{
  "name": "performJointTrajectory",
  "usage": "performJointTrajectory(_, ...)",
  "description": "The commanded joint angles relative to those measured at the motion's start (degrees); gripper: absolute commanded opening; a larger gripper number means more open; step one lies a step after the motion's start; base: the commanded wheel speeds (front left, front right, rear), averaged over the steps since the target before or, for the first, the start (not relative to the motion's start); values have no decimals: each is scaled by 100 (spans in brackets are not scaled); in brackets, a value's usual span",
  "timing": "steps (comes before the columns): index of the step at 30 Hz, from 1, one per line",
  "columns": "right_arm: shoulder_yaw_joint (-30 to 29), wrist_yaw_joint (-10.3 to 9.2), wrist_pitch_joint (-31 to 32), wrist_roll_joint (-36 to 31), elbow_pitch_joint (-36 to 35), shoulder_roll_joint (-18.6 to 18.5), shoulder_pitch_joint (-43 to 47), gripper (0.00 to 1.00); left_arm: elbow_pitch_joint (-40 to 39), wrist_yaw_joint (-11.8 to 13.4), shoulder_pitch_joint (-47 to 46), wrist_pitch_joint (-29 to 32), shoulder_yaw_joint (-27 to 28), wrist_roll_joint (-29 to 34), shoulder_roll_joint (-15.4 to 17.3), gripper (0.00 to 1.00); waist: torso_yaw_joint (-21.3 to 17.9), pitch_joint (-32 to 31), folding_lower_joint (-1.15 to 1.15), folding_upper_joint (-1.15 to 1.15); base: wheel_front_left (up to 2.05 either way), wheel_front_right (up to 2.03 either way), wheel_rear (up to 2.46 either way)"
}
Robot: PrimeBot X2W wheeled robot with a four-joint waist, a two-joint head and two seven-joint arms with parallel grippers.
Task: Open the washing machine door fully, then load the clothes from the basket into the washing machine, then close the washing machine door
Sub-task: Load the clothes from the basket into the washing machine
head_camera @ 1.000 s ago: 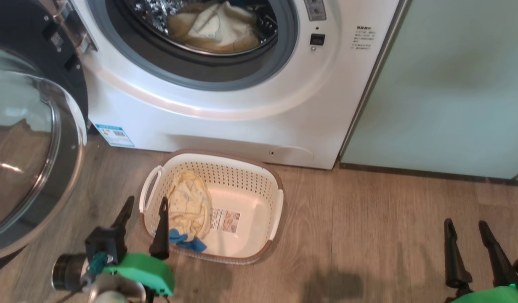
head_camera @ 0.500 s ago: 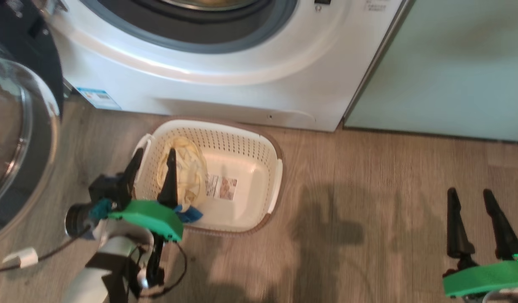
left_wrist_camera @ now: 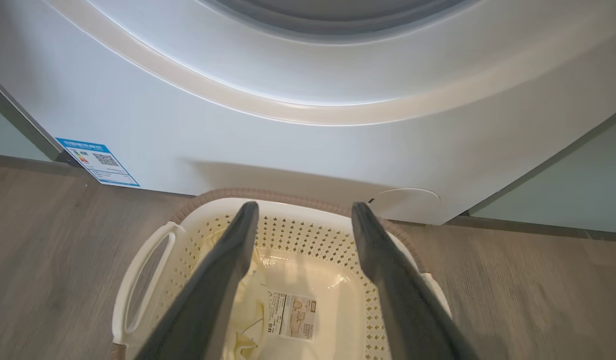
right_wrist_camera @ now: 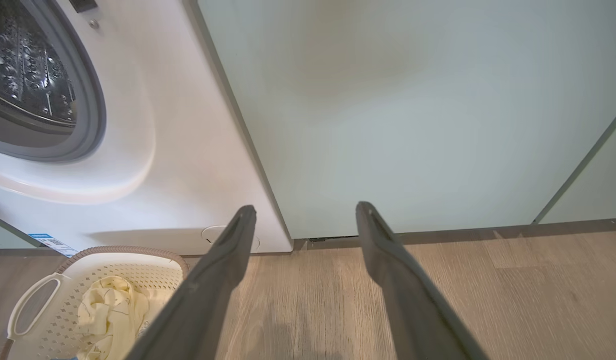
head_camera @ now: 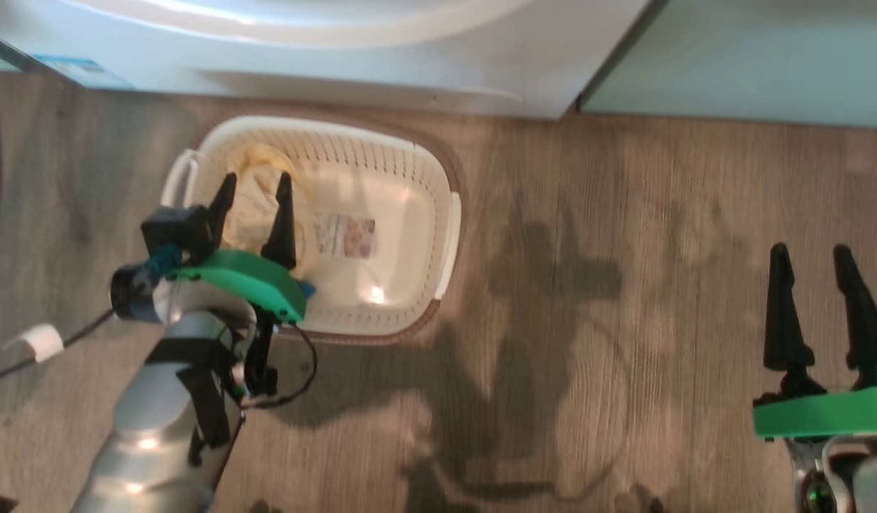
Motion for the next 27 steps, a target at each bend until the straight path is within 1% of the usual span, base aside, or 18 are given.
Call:
performJointTrajectory(1,124,-16,-84,51,-138,-85,-100,100,37,-63,-216,-35,265,60,105,100,-144,432,-1,0,0,0,0)
performJointTrajectory(3,137,-16,-104,63,-126,-85,-143,100,137,-95,-302,-35,304,92,92,100,-167,528,-1,0,0,0,0)
performJointTrajectory(10,173,-16,-200,100,-86,-85,-350,100,889,-355,-868,-35,595,244,1,100,-269,1114,-1,0,0,0,0)
performJointTrajectory(20,160,-16,-246,65,-153,-85,-450,100,2040,-692,-1672,-35,878,490,41,100,-337,1771,-1,0,0,0,0)
performJointTrajectory(27,142,-16,-257,96,-202,-85,-412,100,2730,-722,-2178,-35,1017,639,157,100,-375,2077,-1,0,0,0,0)
